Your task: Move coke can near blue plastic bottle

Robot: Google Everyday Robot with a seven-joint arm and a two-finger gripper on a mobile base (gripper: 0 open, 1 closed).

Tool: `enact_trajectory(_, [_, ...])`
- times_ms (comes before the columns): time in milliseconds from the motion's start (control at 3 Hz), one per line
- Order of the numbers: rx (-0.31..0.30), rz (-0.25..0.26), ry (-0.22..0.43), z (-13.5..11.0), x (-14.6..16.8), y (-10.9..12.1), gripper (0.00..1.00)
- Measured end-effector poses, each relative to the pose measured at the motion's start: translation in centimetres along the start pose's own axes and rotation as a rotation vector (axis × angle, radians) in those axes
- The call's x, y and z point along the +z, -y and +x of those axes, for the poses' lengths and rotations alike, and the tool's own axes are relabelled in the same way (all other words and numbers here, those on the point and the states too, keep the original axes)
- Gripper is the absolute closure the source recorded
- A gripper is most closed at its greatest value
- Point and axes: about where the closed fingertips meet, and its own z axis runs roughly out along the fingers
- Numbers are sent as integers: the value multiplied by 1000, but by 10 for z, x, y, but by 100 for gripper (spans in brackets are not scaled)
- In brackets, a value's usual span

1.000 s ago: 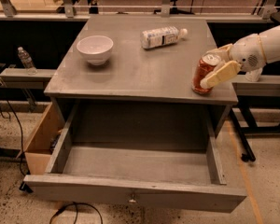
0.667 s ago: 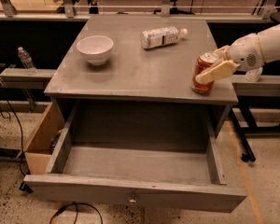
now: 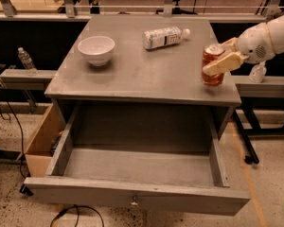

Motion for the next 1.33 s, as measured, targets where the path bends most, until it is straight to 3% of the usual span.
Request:
enact_trajectory(333, [-41, 127, 1, -18, -51, 24, 100])
enact_trajectory(667, [-41, 127, 1, -18, -50, 24, 100])
enact_trajectory(1000, [-50, 196, 41, -27, -49, 46, 100])
enact_trajectory(1333, [-65, 281, 87, -51, -46, 84, 100])
